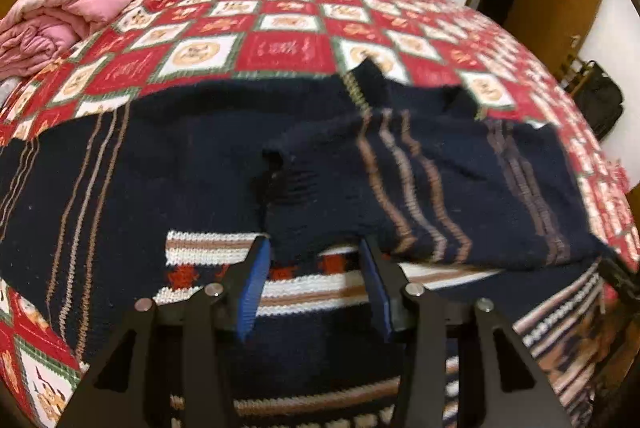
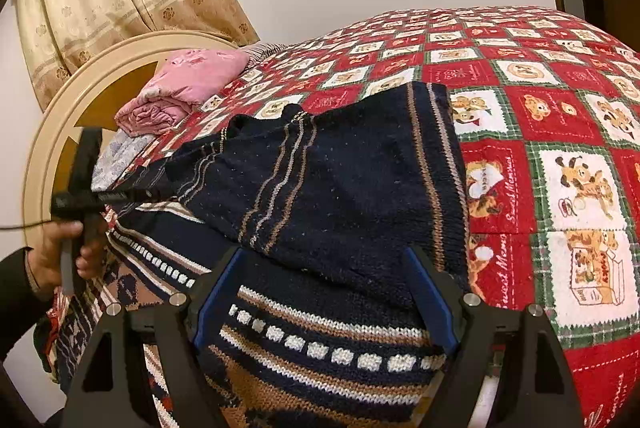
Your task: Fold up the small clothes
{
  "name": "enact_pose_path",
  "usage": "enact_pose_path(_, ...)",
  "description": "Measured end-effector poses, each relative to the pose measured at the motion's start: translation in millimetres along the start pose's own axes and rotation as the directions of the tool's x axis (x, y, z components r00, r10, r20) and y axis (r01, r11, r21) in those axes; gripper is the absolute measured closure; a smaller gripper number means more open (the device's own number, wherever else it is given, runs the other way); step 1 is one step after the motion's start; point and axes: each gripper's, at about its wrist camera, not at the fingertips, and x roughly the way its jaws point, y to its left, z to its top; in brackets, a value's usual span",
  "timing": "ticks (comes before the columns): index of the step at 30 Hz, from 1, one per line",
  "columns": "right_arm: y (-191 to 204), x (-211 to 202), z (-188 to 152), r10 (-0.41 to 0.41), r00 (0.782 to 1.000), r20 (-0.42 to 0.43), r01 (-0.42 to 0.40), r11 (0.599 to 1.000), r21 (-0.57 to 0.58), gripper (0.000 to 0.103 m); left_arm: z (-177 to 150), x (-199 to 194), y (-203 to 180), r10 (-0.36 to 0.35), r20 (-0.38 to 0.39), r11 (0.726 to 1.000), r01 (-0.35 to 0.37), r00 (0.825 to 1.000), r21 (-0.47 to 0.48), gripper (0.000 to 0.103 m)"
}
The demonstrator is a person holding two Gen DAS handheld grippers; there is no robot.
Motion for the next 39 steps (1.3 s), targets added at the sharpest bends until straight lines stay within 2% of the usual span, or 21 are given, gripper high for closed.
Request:
enact_pose_path(2,1.3,-1.4,-1.6,-0.002,1.0,0.006,0.002,1.0,0.002,0.022,1.7,2.5,1.4,-0.003,0.011,1.0,0.003,1.0,-0.002,0.056)
enact_pose_path(3,1.4,-1.5,-1.7,-0.004,1.0,0.01,0.004,1.0,0.003,0.022,3.3,2.9,1.3,-0.002,0.012,1.0,0.002,1.0,0.002,0.06)
enact_pose_path(5,1.7,-1.7,-2.1,-0.005,1.0,0.01,0.005,1.0,0.004,0.022,6.1,2.0,3.0,0.001,0.013,1.0,-0.001,1.0,0.003,0.096)
enact_pose_path(9,0.8,-3.0,-3.3,-0.002,1.0,0.014,0.002,1.0,0.007,0.022,6.1,-12.9,13.9,-0.028,0.04,1.0,0.028,0.999,0.003,0.097)
enact_pose_path(10,0.4,-3.3,-3.4,0.001,1.0,0.016,-0.001,1.0,0.009,0.022,5.3,-17.8,17.9,-0.034,0.045,0.999,0.034,0.998,0.008,0.1)
enact_pose_path(14,-0.8,-3.7,-3.5,0.01,1.0,0.02,-0.01,1.0,0.018,0.022,0.0,-26.7,34.0,-0.027,0.046,1.0,0.026,0.999,0.009,0.101)
enact_pose_path(15,-1.2,-4.1,-3.6,0.012,1.0,0.022,-0.012,1.0,0.019,0.022,-1.8,-25.6,36.5,-0.008,0.041,1.0,0.008,0.999,0.015,0.101)
enact_pose_path(18,-2.3,-4.6,-3.6,0.02,0.999,0.027,-0.021,0.999,0.026,0.022,-8.1,-30.7,26.4,-0.031,0.085,0.997,0.025,0.996,0.07,0.1)
enact_pose_path(19,-2.2,-4.8,-3.6,0.021,0.999,0.028,-0.022,0.999,0.026,0.022,-7.3,-29.6,21.9,-0.022,0.082,0.997,0.016,0.996,0.071,0.098)
enact_pose_path(21,-2.3,-4.9,-3.6,0.022,0.999,0.03,-0.023,0.999,0.027,0.022,-3.5,-22.4,16.3,-0.025,0.045,0.999,0.023,0.999,0.045,0.064)
enact_pose_path(22,-2.4,-5.1,-3.7,0.022,0.999,0.03,-0.022,0.999,0.026,0.022,-1.7,-19.8,15.7,-0.016,0.046,1.0,0.015,0.999,0.019,0.031)
enact_pose_path(23,-2.6,-5.1,-3.7,0.022,0.999,0.03,-0.023,0.999,0.027,0.022,-1.2,-19.9,15.9,-0.006,0.064,1.0,0.006,0.998,0.004,0.019)
enact_pose_path(25,-2.9,-5.6,-3.8,0.022,0.999,0.032,-0.023,0.999,0.026,0.022,1.8,-18.1,16.1,-0.029,0.105,0.999,0.031,0.994,-0.019,0.019)
enact_pose_path(27,-3.0,-5.9,-4.1,0.023,0.999,0.034,-0.024,0.999,0.027,0.022,6.1,-9.3,16.4,-0.036,0.084,0.999,0.039,0.996,-0.036,0.02)
enact_pose_path(28,-3.4,-6.2,-4.1,0.026,0.999,0.035,-0.027,0.999,0.029,0.022,8.4,-2.6,17.2,-0.022,0.066,0.999,0.025,0.998,-0.048,0.022)
enact_pose_path(30,-3.2,-7.3,-4.5,0.03,0.999,0.038,-0.031,0.999,0.031,0.022,11.0,10.0,19.5,-0.03,0.041,0.997,0.033,0.999,-0.069,0.035)
enact_pose_path(33,-4.9,-8.6,-3.9,0.043,0.998,0.046,-0.045,0.998,0.042,0.022,12.1,8.6,10.0,-0.037,0.059,0.999,0.038,0.998,-0.015,0.084)
enact_pose_path(34,-5.5,-9.0,-4.0,0.046,0.998,0.049,-0.049,0.998,0.045,0.022,11.8,5.9,4.2,-0.044,0.056,0.999,0.043,0.997,0.015,0.09)
enact_pose_path(39,-7.1,-10.1,-4.7,0.056,0.997,0.059,-0.059,0.997,0.055,0.022,6.5,-20.9,-2.3,-0.045,0.089,0.996,0.038,0.995,0.077,0.091)
